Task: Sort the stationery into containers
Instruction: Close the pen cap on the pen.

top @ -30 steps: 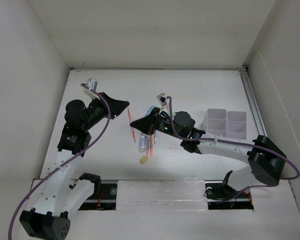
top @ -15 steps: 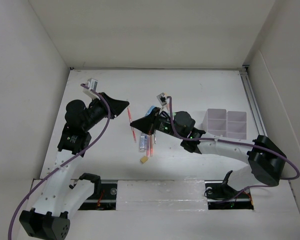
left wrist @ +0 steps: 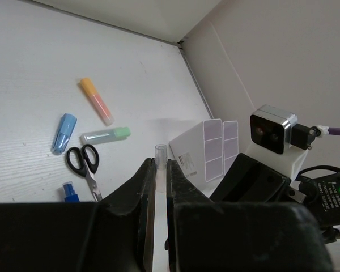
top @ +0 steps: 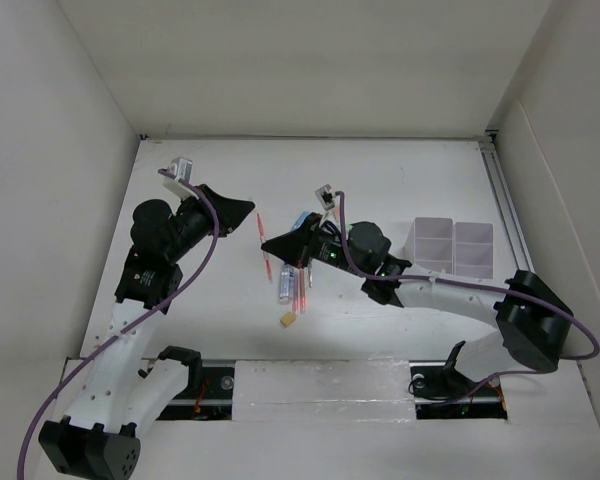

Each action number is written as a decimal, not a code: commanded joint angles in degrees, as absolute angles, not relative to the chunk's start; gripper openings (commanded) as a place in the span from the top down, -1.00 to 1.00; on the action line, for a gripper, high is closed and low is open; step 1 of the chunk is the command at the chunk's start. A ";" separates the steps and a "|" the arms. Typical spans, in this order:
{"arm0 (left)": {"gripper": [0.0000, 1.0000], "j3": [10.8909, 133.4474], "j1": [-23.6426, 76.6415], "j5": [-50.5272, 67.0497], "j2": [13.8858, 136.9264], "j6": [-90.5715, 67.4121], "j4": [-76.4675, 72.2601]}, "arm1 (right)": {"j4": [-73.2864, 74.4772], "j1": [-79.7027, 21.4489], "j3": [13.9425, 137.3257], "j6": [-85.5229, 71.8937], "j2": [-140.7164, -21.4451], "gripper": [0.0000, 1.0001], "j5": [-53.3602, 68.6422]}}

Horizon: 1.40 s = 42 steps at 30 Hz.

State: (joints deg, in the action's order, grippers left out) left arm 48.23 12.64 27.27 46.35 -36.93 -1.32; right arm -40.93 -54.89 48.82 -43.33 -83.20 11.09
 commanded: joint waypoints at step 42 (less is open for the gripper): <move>1.00 50.63 12.57 26.72 45.26 -37.09 -3.08 | -42.80 -56.60 52.82 -43.15 -85.52 1.00 10.72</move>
State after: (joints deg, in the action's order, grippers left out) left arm 48.27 12.64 26.70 46.35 -36.95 -1.02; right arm -40.56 -56.01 50.22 -43.33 -85.23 10.96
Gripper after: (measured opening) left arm 0.036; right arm 0.109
